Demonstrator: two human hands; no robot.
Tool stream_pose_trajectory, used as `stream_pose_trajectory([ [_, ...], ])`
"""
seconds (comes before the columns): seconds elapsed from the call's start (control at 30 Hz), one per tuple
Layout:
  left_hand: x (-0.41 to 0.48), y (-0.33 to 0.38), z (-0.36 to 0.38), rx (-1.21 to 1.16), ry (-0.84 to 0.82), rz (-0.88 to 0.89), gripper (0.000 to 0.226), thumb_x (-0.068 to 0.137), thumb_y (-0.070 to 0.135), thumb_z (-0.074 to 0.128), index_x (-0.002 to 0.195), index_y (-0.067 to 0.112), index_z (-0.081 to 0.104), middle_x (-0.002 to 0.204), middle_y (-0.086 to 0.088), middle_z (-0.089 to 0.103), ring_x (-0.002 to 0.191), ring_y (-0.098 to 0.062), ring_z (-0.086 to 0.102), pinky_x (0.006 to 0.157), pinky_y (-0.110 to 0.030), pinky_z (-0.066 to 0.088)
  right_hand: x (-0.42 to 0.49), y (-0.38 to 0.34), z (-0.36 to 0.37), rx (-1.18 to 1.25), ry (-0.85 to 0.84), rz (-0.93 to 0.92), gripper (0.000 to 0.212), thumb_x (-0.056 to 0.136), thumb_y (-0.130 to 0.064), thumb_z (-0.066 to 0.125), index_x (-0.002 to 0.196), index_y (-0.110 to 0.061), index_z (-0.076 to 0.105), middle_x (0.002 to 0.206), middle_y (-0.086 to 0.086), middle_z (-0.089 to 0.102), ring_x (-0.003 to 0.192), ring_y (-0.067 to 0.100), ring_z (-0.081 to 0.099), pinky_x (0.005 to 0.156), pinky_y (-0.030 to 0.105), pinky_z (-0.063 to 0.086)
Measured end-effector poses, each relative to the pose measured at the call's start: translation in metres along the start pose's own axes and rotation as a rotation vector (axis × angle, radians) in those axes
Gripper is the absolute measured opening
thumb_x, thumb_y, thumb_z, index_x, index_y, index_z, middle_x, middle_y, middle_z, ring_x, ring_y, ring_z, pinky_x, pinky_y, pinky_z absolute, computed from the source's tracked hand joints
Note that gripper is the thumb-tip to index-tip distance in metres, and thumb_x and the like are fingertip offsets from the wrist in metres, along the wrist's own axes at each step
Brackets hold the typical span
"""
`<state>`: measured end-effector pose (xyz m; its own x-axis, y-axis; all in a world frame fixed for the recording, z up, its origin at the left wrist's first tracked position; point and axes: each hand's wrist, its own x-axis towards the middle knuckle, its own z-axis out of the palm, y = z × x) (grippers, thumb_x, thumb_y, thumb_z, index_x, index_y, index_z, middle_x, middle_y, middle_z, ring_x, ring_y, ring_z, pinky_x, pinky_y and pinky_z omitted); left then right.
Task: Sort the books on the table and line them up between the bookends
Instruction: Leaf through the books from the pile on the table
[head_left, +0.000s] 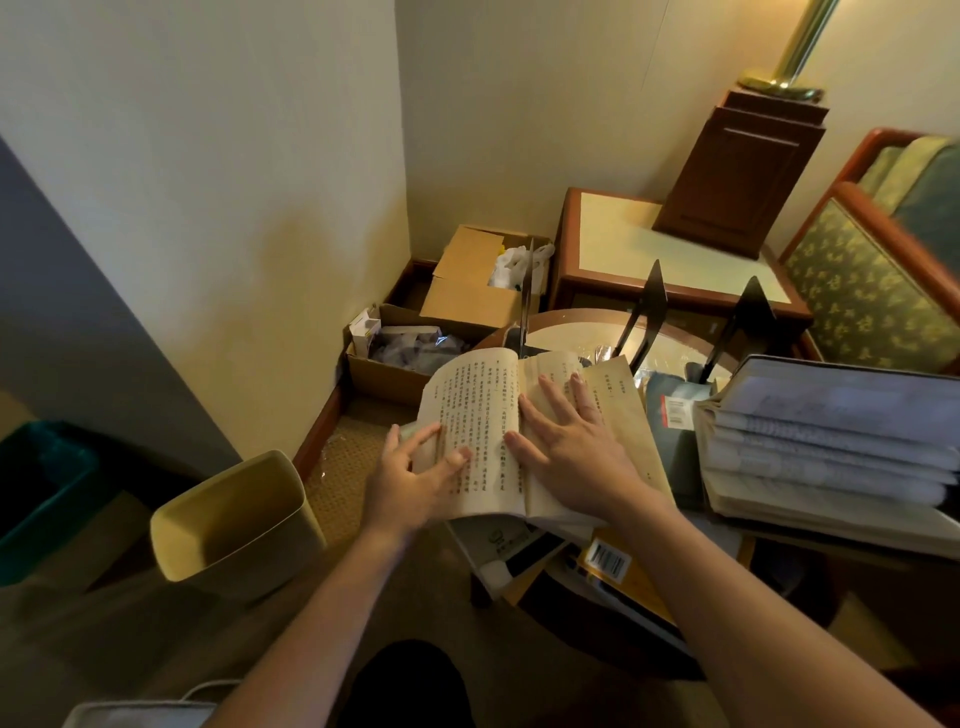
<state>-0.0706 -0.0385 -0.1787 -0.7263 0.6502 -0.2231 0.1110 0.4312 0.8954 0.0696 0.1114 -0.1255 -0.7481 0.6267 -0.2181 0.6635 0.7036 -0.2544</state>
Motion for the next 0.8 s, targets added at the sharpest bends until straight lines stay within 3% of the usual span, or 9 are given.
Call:
stream_pose_trajectory([
  [0.1,0.002,-0.001,-0.006,-0.284,-0.051,-0.059,0.065,0.068,0.048,0.081,0.129,0.039,0.061,0.140,-0.003,0.053,0.114,-0.022,0.060,0.081,-0.043,0.062,0.001,0.003,0.004,0.002,0.018,-0.013,0.070,0.096,-0.073,0.023,0.157,-0.044,0.003,0.165,-0.011,-0.015,0.143,0.020,-0.036,0.109,0.044,-0.019],
  [0.2,0.001,0.004,-0.009,-0.348,-0.060,-0.037,0.059,0.068,0.038,0.084,0.124,0.039,0.064,0.134,-0.001,0.058,0.111,-0.021,0.063,0.078,-0.041,0.064,0.000,0.005,0.002,0.013,0.023,-0.004,0.070,0.096,-0.072,0.024,0.157,-0.044,0.003,0.165,-0.012,-0.015,0.143,0.019,-0.036,0.107,0.044,-0.018],
  [0.37,-0.003,0.016,-0.019,-0.373,-0.057,0.051,0.060,0.079,0.018,0.081,0.133,0.035,0.061,0.129,0.002,0.060,0.110,-0.020,0.066,0.077,-0.039,0.063,-0.003,0.002,0.003,0.055,0.046,-0.010,0.067,0.097,-0.070,0.025,0.156,-0.046,0.004,0.165,-0.013,-0.014,0.143,0.019,-0.035,0.108,0.043,-0.019],
  [0.53,-0.005,0.024,-0.026,-0.388,-0.148,0.089,0.064,0.085,0.013,0.076,0.142,0.034,0.055,0.125,0.004,0.063,0.102,-0.009,0.071,0.074,-0.033,0.062,-0.012,0.001,0.003,0.151,0.070,0.009,0.070,0.098,-0.067,0.034,0.156,-0.048,0.000,0.163,-0.013,-0.023,0.145,0.021,-0.032,0.109,0.041,-0.017],
  [0.67,-0.008,0.026,-0.026,-0.393,-0.148,0.081,0.065,0.085,0.014,0.076,0.142,0.035,0.054,0.126,0.002,0.063,0.103,-0.017,0.071,0.076,-0.038,0.063,-0.021,-0.002,-0.003,0.296,0.125,0.004,0.084,0.095,-0.048,0.056,0.155,-0.049,-0.002,0.162,-0.017,-0.024,0.151,0.021,-0.019,0.123,0.055,0.007],
  [0.73,-0.009,0.029,-0.025,-0.408,-0.146,0.079,0.065,0.084,0.014,0.077,0.141,0.037,0.054,0.127,0.002,0.062,0.106,-0.020,0.070,0.077,-0.041,0.063,-0.026,-0.003,-0.005,0.428,0.178,0.023,0.091,0.092,-0.041,0.062,0.154,-0.052,-0.003,0.163,-0.020,-0.017,0.154,0.023,-0.004,0.118,0.057,0.030],
  [0.8,-0.010,0.032,-0.024,-0.403,-0.150,0.100,0.066,0.085,0.015,0.077,0.142,0.037,0.053,0.127,0.002,0.062,0.108,-0.020,0.069,0.078,-0.040,0.063,-0.031,-0.005,-0.006,0.535,0.217,0.044,0.095,0.090,-0.038,0.065,0.153,-0.052,-0.004,0.165,-0.019,-0.010,0.152,0.024,0.013,0.110,0.053,0.043],
])
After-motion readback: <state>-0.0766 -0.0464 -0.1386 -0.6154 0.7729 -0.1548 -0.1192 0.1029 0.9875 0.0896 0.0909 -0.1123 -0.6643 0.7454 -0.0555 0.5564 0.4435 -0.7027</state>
